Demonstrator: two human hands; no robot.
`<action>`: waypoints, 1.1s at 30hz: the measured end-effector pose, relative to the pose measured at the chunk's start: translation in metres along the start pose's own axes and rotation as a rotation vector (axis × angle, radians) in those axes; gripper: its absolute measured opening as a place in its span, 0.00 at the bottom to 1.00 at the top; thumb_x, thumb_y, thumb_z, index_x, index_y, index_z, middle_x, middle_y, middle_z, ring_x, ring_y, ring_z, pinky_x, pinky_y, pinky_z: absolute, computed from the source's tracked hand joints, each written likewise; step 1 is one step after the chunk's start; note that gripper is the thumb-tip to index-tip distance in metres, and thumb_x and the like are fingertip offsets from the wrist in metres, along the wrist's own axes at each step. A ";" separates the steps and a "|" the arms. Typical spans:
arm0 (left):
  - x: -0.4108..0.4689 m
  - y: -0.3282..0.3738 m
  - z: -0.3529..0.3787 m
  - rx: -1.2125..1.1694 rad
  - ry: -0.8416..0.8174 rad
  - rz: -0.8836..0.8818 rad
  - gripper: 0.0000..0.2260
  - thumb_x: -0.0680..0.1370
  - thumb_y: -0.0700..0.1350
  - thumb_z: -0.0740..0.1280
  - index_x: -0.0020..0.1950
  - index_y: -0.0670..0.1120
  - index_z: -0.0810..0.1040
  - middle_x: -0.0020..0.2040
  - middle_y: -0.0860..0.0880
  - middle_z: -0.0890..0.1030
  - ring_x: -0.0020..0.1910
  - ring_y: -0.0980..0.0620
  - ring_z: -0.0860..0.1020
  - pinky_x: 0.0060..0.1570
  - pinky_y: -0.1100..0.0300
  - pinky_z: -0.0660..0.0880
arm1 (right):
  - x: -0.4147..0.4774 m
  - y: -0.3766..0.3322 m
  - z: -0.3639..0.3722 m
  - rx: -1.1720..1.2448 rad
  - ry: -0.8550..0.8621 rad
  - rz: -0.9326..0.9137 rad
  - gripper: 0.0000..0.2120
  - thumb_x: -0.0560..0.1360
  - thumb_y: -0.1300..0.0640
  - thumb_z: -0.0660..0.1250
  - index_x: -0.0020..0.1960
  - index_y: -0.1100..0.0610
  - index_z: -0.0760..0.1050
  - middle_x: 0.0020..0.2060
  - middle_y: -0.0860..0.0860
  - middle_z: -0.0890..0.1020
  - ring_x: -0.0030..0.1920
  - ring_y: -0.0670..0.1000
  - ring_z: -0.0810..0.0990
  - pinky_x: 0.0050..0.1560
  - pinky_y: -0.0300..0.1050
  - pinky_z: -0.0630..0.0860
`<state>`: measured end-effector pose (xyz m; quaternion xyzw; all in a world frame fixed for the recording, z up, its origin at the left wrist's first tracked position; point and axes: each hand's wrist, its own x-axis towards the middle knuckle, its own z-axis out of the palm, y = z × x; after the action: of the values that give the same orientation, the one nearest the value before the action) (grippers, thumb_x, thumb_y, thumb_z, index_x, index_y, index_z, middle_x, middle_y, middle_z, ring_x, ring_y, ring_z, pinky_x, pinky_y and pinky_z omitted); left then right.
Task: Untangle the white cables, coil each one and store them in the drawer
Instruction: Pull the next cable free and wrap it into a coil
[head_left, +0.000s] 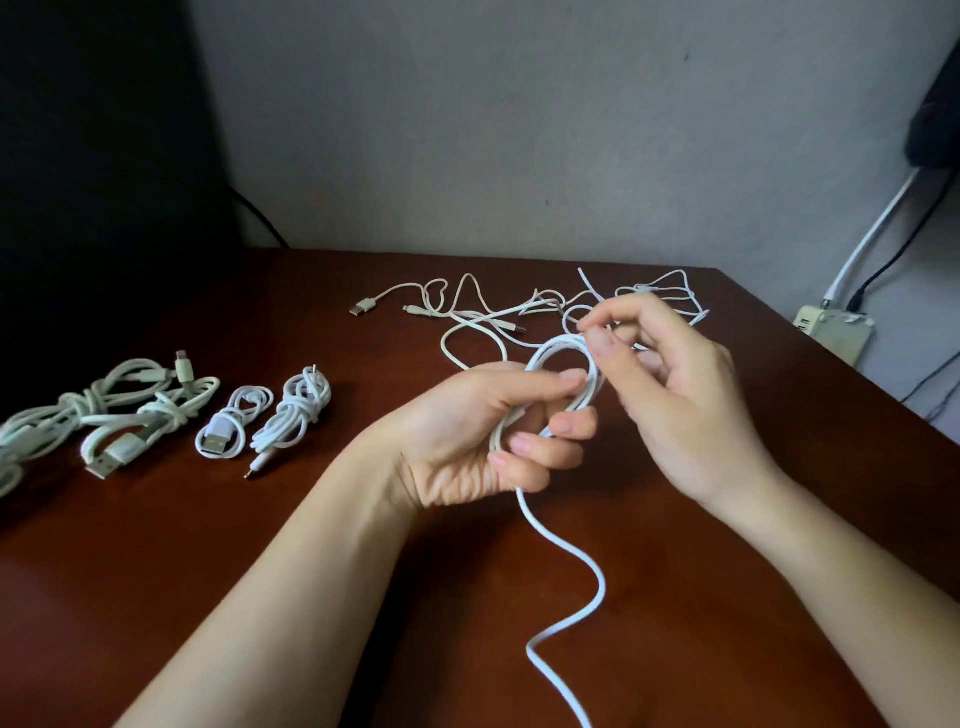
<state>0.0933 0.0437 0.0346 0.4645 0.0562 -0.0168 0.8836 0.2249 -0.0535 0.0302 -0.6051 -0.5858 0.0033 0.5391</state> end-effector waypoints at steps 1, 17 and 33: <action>0.000 -0.001 0.000 0.024 -0.018 -0.007 0.06 0.77 0.43 0.58 0.43 0.44 0.73 0.33 0.49 0.68 0.26 0.59 0.57 0.17 0.73 0.59 | 0.000 -0.001 0.000 -0.013 -0.014 0.002 0.11 0.74 0.41 0.60 0.47 0.47 0.74 0.34 0.42 0.76 0.28 0.45 0.71 0.32 0.35 0.67; 0.002 -0.006 0.003 0.347 0.026 -0.090 0.04 0.78 0.35 0.58 0.45 0.42 0.71 0.29 0.49 0.69 0.23 0.60 0.59 0.18 0.71 0.53 | -0.003 -0.006 0.002 0.032 -0.257 0.011 0.08 0.76 0.51 0.67 0.38 0.49 0.77 0.23 0.46 0.74 0.24 0.43 0.72 0.26 0.35 0.69; 0.005 -0.012 -0.007 0.389 -0.011 0.113 0.07 0.71 0.49 0.71 0.47 0.48 0.84 0.39 0.50 0.81 0.45 0.51 0.79 0.56 0.58 0.76 | 0.013 0.009 -0.010 0.037 0.262 0.253 0.11 0.78 0.53 0.65 0.37 0.49 0.78 0.20 0.46 0.70 0.19 0.43 0.68 0.27 0.36 0.65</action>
<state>0.0967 0.0423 0.0200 0.6287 0.0209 0.0196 0.7771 0.2420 -0.0476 0.0365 -0.6590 -0.4298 0.0031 0.6173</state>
